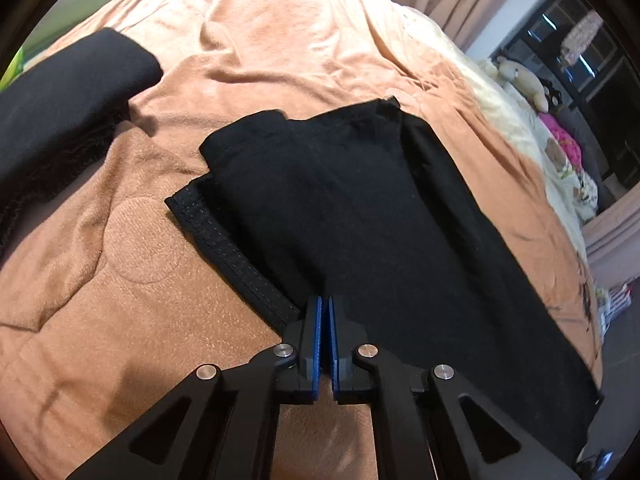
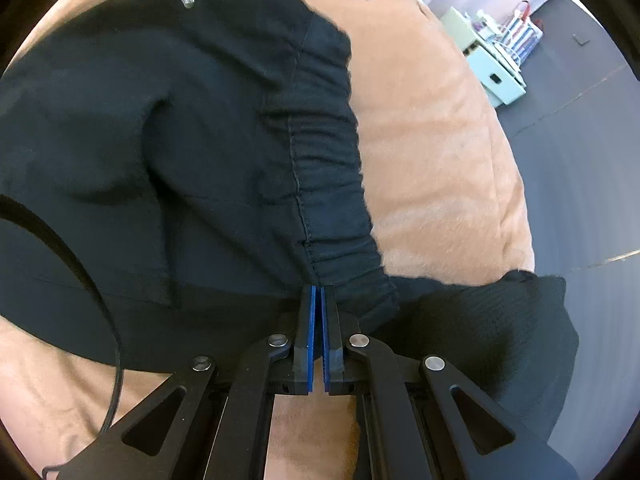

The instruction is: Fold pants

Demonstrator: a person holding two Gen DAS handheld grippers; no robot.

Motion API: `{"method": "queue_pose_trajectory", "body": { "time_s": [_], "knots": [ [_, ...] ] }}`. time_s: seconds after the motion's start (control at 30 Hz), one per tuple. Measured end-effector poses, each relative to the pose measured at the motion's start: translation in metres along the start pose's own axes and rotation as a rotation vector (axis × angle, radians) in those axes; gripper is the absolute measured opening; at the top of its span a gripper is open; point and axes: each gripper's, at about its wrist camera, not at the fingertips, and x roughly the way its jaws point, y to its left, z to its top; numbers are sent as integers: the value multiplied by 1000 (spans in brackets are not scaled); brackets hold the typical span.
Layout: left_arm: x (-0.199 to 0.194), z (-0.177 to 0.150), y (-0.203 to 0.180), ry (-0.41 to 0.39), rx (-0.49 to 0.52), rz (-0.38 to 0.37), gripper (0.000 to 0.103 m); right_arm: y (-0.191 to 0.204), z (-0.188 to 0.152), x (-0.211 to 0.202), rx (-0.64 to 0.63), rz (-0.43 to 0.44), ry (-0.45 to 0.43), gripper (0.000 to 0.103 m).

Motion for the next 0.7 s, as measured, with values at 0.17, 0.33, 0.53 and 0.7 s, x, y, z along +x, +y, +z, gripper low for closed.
{"method": "queue_pose_trajectory", "body": {
  "time_s": [0.17, 0.33, 0.53, 0.7],
  "knots": [
    [-17, -2, -5, -38, 49, 23, 2, 6, -7, -10, 20, -43, -32, 0],
    [-22, -5, 1, 3, 64, 23, 7, 10, -30, -48, 84, -10, -127, 0],
    [-22, -9, 11, 15, 24, -21, 40, 5, -76, -64, 266, 251, -297, 76],
    [-11, -7, 13, 43, -16, -37, 40, 0, -103, -37, 430, 488, -339, 76]
  ]
}}
